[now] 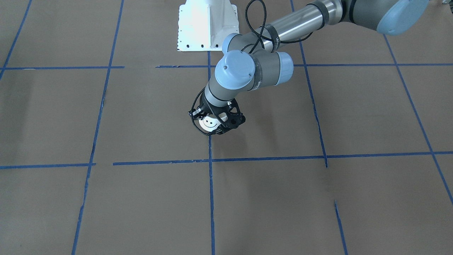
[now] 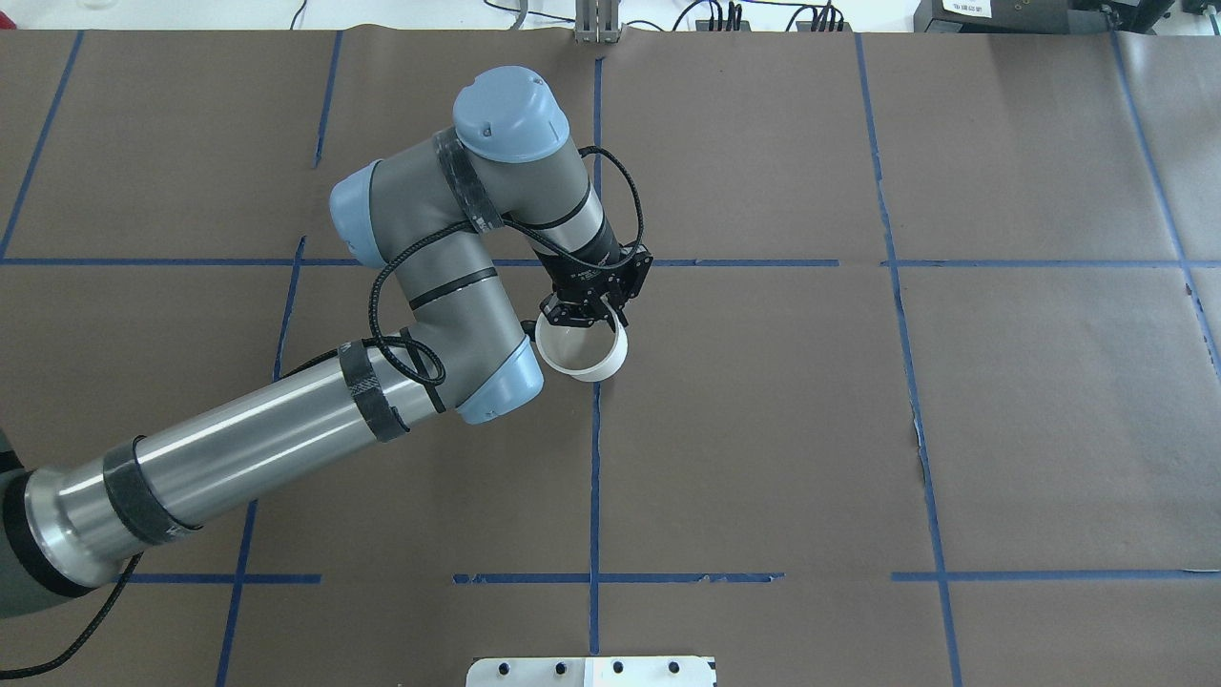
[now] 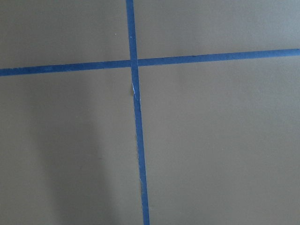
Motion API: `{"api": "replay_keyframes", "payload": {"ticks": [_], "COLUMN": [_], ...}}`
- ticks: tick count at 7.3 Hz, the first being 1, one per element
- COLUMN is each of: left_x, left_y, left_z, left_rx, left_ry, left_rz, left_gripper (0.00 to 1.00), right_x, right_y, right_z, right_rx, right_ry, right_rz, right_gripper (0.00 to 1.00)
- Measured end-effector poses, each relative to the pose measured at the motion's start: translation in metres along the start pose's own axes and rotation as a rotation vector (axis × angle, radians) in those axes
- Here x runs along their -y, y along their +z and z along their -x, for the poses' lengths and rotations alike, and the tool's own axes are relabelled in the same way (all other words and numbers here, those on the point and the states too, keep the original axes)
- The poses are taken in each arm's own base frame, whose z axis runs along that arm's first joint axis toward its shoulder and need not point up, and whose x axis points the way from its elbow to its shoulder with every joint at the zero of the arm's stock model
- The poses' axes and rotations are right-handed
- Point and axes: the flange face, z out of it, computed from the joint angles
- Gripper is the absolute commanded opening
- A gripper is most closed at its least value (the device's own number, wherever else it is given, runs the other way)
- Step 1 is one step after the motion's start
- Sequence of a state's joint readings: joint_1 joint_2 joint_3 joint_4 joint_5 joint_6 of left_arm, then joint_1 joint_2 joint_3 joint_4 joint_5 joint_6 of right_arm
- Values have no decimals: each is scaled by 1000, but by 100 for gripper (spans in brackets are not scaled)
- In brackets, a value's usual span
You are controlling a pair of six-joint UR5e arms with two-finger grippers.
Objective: Flip mug
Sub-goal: 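Carry the mug farther from the robot and rotate it upright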
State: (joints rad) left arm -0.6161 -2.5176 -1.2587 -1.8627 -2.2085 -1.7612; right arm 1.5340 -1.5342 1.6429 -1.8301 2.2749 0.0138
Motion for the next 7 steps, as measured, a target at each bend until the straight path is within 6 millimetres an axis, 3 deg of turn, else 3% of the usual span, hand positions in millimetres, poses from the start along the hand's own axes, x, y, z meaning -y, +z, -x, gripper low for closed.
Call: {"api": "replay_keyframes", "payload": {"ticks": [1, 2, 3, 4, 5, 7], "left_x": [-5, -11, -16, -21, -29, -39], "left_y": [13, 20, 29, 23, 5, -56], "left_z": [0, -1, 1, -1, -3, -4], "left_rx": [17, 20, 22, 11, 3, -20], "left_ry": [-2, 5, 10, 18, 25, 52], "left_rz": [-26, -54, -88, -111, -124, -150], "left_gripper": [55, 98, 100, 100, 100, 100], "right_x": [0, 0, 0, 0, 0, 0], "right_y": [0, 0, 0, 0, 0, 1], "right_z": [0, 0, 0, 0, 0, 0], "right_rx": [0, 0, 0, 0, 0, 0], "right_ry": [0, 0, 0, 0, 1, 1], "right_rz": [0, 0, 1, 0, 1, 1], "right_gripper": [100, 100, 100, 100, 100, 100]}}
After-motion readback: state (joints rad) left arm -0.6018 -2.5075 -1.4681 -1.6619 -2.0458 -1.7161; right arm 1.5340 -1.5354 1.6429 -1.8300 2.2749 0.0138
